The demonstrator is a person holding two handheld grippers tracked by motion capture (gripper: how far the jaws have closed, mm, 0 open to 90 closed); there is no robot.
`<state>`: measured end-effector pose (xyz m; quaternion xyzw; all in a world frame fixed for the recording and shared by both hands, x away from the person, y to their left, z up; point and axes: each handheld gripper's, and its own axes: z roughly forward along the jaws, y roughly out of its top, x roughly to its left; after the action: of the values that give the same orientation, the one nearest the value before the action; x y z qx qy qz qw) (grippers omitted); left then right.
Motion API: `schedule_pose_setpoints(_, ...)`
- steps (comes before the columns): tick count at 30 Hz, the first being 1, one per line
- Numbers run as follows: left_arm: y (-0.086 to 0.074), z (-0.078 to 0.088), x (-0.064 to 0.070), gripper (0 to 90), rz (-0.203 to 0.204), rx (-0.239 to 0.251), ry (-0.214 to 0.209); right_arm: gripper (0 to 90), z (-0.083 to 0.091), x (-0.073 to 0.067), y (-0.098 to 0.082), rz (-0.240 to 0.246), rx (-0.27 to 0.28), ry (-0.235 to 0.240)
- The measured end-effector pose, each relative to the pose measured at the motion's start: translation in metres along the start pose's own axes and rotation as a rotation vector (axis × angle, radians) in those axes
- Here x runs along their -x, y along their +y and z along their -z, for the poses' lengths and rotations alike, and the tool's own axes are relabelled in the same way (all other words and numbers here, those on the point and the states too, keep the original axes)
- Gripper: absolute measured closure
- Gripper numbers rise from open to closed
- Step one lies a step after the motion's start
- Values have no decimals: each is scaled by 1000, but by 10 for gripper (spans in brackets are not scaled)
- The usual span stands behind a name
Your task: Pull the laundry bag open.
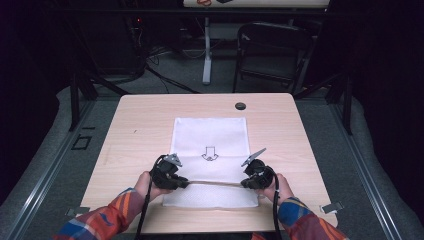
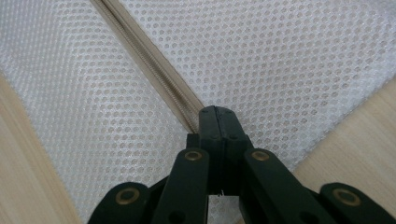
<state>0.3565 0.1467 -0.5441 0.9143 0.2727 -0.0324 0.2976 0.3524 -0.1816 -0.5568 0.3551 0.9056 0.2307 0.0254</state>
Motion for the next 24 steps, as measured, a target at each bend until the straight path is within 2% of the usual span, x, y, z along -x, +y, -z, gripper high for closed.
schedule_pose_setpoints(2, -4, 3, -3, 813, 19, -8, 13, 900, 0, 1, 0, 5, -2, 8)
schedule_pose_setpoints(7, -10, 10, -6, 813, 32, -5, 23, 900, 0, 1, 0, 7, -3, 9)
schedule_pose_setpoints(11, -12, 11, -10, 813, 50, -17, 24, 900, -1, 2, 0, -17, 20, 8)
schedule_pose_setpoints(12, -13, 12, -10, 813, 58, -13, 22, 900, 0, 3, 0, -9, 6, 9)
schedule_pose_setpoints(13, -14, 12, -10, 813, 55, -17, 26, 900, -2, 2, -1, -29, 30, 10)
schedule_pose_setpoints(14, -14, 14, -10, 813, 53, -14, 26, 900, 0, 4, 1, 0, -3, 5)
schedule_pose_setpoints(15, -15, 15, -9, 813, 53, -11, 27, 900, -1, 2, 0, -19, 20, 7)
schedule_pose_setpoints(19, -19, 18, -11, 813, 63, -13, 34, 900, 0, 3, 0, -4, 3, 4)
schedule_pose_setpoints(20, -19, 19, -11, 813, 64, -17, 41, 900, -3, 1, -1, -35, 38, 5)
schedule_pose_setpoints(22, -21, 20, -14, 813, 76, -17, 45, 900, 0, 4, 1, -1, -2, 9)
schedule_pose_setpoints(24, -23, 23, -15, 813, 79, -23, 54, 900, 0, 4, 1, -17, 4, 23)
